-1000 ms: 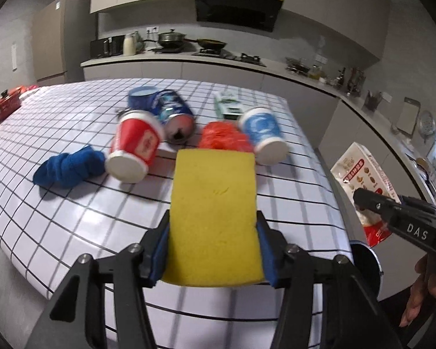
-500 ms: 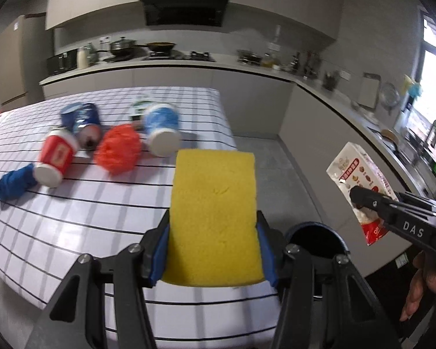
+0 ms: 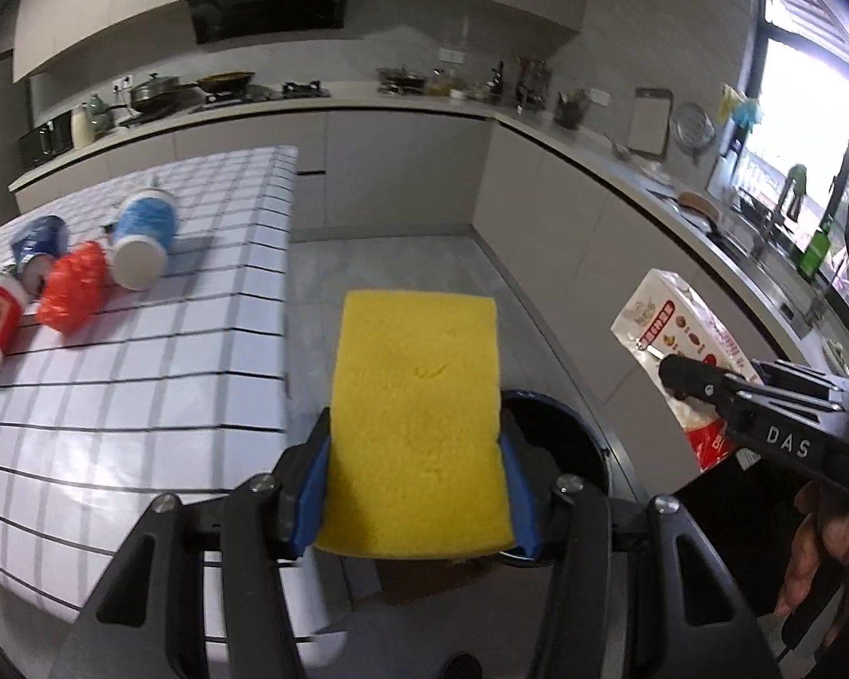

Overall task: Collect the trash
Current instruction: 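Carry sponge and carton over the black bin and open both grippers, then move both tools back over the table toward the remaining items, then grasp the blue towel with the left gripper while the right gripper grasps the red plastic bag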

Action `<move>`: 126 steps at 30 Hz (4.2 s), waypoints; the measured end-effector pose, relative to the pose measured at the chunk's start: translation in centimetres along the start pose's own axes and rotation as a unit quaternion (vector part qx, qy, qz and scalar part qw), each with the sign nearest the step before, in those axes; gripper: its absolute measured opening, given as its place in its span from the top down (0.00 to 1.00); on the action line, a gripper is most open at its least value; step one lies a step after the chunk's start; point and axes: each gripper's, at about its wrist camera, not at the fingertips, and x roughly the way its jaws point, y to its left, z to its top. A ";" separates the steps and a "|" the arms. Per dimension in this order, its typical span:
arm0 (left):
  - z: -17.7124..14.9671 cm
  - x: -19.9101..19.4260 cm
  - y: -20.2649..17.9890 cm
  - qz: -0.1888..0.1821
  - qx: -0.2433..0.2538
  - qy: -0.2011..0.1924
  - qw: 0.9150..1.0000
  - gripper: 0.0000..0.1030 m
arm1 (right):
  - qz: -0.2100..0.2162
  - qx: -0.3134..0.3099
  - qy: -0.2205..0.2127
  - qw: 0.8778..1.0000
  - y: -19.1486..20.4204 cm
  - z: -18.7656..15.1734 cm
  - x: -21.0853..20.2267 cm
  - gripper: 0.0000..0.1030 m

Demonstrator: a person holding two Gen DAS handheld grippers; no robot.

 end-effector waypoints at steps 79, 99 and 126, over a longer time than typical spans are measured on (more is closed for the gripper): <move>-3.0 -2.0 2.4 0.074 -0.129 0.022 0.989 0.06 | 0.020 -0.116 0.010 0.993 1.9 0.4 1.6 0.00; -3.8 -9.6 13.1 0.132 -0.174 -0.043 0.975 0.06 | 0.112 -0.165 -0.055 0.978 15.5 2.9 -1.9 0.00; -4.6 -10.7 36.8 0.241 -0.213 -0.056 0.945 0.06 | 0.136 -0.181 -0.050 0.973 35.7 7.3 6.6 0.04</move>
